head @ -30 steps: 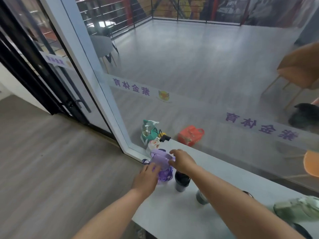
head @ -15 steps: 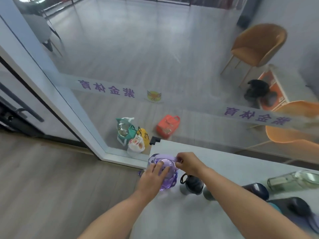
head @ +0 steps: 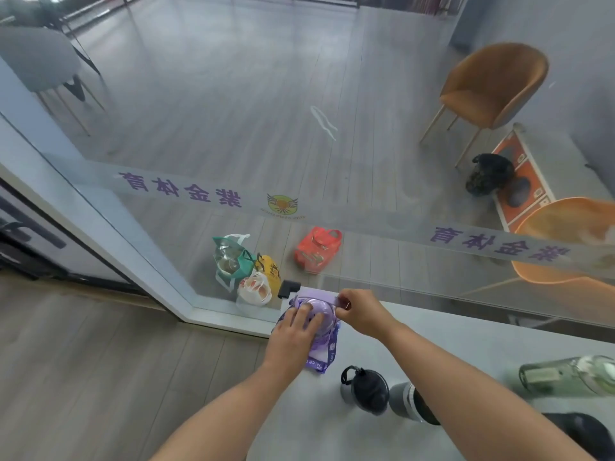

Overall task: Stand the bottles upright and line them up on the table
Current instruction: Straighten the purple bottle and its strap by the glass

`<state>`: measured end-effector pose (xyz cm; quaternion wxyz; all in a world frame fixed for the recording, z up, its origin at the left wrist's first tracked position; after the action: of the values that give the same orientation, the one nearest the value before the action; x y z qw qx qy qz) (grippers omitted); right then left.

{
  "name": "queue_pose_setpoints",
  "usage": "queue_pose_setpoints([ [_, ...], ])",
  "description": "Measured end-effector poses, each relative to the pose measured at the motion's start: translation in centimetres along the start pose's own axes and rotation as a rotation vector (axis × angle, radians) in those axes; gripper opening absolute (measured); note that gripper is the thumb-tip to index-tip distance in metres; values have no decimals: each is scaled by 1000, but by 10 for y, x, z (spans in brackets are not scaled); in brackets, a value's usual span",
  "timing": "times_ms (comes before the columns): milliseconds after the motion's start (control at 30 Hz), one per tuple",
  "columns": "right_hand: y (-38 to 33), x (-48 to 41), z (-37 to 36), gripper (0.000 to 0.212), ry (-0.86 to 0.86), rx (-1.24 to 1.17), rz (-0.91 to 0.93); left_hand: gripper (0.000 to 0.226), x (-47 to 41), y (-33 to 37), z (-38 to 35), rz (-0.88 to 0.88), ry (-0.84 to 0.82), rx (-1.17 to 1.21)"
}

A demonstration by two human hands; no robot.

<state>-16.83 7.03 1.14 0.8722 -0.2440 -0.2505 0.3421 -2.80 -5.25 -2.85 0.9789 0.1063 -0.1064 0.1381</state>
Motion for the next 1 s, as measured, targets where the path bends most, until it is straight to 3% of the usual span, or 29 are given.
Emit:
queue_pose_setpoints([
  [333,10,-51,16,9,35,-18,25,94,-47,-9,13,61,21,6],
  [600,14,-71,23,13,49,-18,51,80,-69,-11,18,51,72,-55],
  [1000,19,-72,28,15,60,-35,50,90,-81,-12,19,12,69,-55],
])
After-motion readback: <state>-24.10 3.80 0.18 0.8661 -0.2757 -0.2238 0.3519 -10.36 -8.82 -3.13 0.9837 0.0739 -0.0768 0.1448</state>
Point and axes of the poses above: each hand's wrist, its own x-axis away from the middle knuckle, its own z-axis out of the back of the hand, y = z × x, the point moved 3 cm from there along -x, towards the middle knuckle, and after that the axes turned 10 degrees about z, right-handed, at the moved point
